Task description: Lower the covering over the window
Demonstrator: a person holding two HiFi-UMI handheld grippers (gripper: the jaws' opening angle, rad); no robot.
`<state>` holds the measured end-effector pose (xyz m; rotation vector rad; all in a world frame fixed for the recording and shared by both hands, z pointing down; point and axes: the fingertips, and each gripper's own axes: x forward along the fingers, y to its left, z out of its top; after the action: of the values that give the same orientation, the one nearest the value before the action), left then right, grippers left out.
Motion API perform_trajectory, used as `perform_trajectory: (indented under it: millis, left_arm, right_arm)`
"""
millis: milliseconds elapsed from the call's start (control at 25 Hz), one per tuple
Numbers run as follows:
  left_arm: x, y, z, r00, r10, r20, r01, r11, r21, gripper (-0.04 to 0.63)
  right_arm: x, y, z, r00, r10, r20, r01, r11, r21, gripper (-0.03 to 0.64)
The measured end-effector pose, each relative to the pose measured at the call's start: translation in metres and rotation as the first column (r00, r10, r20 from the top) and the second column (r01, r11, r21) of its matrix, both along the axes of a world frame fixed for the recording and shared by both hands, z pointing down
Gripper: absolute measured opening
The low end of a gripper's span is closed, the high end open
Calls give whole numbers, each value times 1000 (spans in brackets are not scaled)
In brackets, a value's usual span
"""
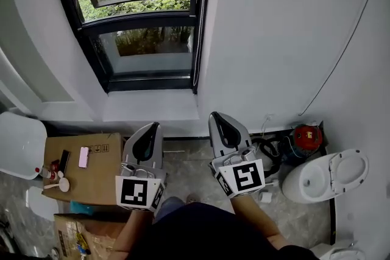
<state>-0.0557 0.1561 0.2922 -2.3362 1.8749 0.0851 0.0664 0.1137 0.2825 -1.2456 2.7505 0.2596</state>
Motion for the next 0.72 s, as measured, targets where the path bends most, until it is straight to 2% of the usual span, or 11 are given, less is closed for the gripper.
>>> perform_trajectory:
  millis: [320, 520, 720]
  left_arm:
    - [6, -53, 14, 998, 57, -1, -57, 998, -21, 6]
    - [5, -110, 17, 992, 124, -7, -124, 992, -6, 6]
    - [-12, -182, 2, 981, 195, 16, -195, 980, 21, 6]
  right_arm:
    - [6, -43, 30, 999, 45, -1, -45, 997, -67, 12]
    - [-2, -92, 32, 996, 84, -6, -85, 995, -52, 12]
    - [-31, -160, 21, 992, 124, -9, -124, 992, -22, 12]
